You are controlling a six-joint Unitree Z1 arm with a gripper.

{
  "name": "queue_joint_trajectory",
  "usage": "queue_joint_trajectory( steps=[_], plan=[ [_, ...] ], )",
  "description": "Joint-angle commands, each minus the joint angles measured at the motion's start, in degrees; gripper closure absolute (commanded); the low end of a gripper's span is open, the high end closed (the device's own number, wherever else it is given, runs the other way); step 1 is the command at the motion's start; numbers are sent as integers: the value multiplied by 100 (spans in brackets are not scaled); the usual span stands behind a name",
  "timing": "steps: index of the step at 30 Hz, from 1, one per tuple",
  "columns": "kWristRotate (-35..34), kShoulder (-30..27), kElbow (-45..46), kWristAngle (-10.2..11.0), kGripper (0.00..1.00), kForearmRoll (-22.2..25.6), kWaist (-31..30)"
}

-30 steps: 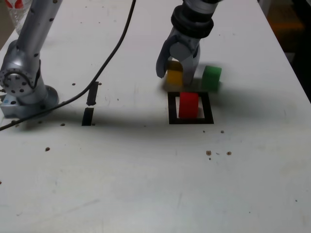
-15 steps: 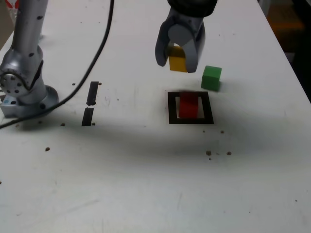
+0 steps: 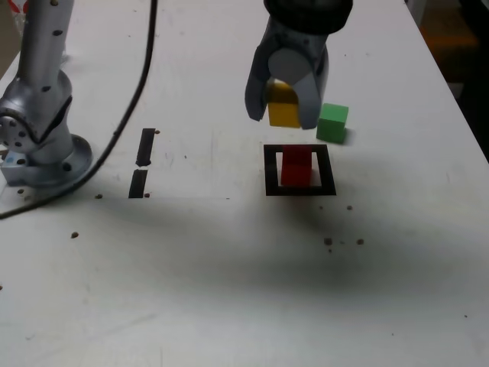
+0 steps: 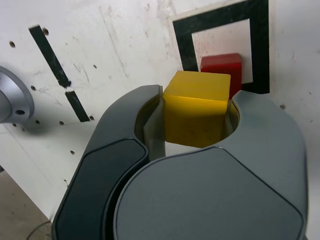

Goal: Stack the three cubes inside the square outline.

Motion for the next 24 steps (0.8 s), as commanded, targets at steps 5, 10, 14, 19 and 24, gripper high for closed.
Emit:
queue_joint_trajectory(
  steps=[5, 10, 14, 19, 24],
  plan=[
    [-225, 115, 228, -138, 74, -192, -74],
    [-270, 180, 437, -196, 74, -445, -76],
    [-278, 203, 550, -210, 74, -618, -77],
    [-277, 220, 601, -214, 74, -753, -77],
    [-268, 239, 607, -214, 74, -827, -77]
  ],
)
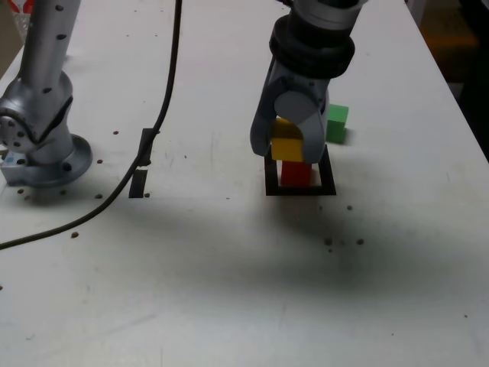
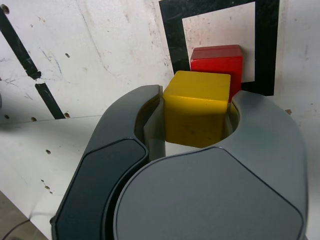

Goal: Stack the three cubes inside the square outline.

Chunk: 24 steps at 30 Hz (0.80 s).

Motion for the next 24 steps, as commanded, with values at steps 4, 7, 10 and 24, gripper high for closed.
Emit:
queue_joint_trajectory(
  steps=[4, 7, 10, 24],
  plan=[
    [30, 40, 16, -6, 74, -94, -2],
    [39, 50, 32, -6, 74, -131, -2],
    [40, 60, 70, -6, 74, -182, -1],
    [194, 169, 71, -34, 69, -364, -1]
  ],
)
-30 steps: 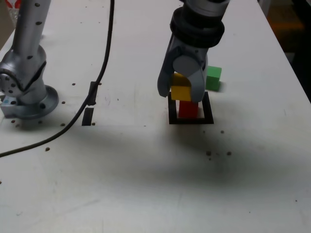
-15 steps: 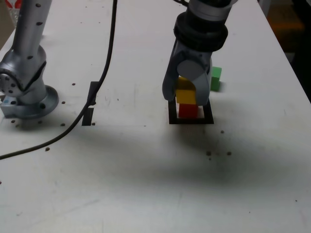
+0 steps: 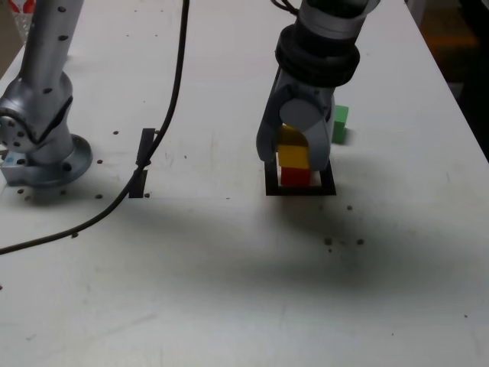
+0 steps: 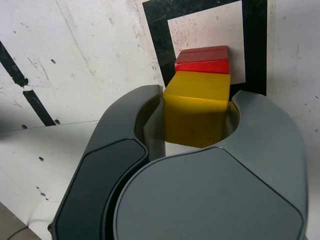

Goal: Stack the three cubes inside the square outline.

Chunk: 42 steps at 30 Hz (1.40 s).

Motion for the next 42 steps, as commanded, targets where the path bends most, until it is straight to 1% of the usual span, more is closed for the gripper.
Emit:
queue_joint_trajectory(
  steps=[1, 5, 8, 9, 12, 19, 21, 31, 34, 37, 42],
  plan=[
    [17, 64, -8, 5, 69, -13, -2],
    [30, 80, -27, 27, 63, -3, -2],
    [53, 91, -39, 35, 53, 15, -2],
    [70, 94, -45, 35, 48, 21, -2],
    [102, 95, -71, 38, 38, 33, -2],
    [121, 95, -258, 95, 26, 172, -2],
    [122, 100, -303, 138, 24, 268, -1],
    [120, 40, -465, 329, 24, 753, 7],
    [140, -37, -707, 479, 24, 1016, 7],
    [229, -90, -909, 608, 23, 1181, 7],
    [573, -131, -1265, 771, 22, 1390, 63]
  ],
)
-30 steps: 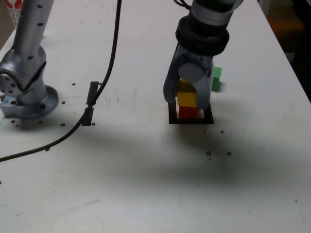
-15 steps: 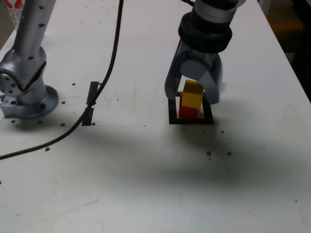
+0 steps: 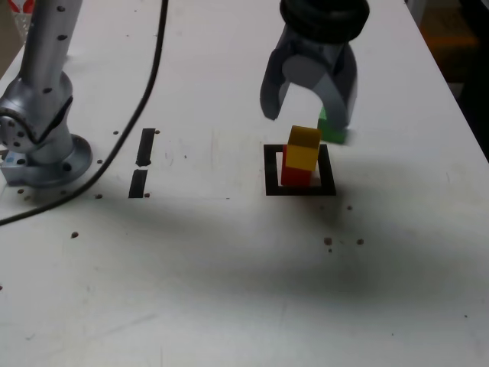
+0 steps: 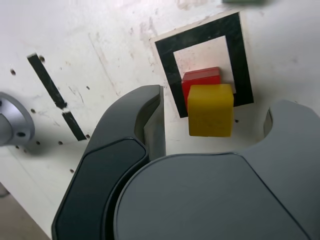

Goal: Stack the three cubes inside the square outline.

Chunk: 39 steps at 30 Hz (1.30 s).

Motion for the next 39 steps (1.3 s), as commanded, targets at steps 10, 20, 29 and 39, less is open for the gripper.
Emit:
queue_joint_trajectory(
  steps=[10, 20, 29, 39],
  plan=[
    [650, 102, -230, 28, 12, 65, 558],
    [977, 607, -486, -78, 10, -48, 964],
    [1142, 1081, -721, -95, 10, -135, 1178],
    [1213, 1473, -915, -218, 11, -139, 1228]
  ],
)
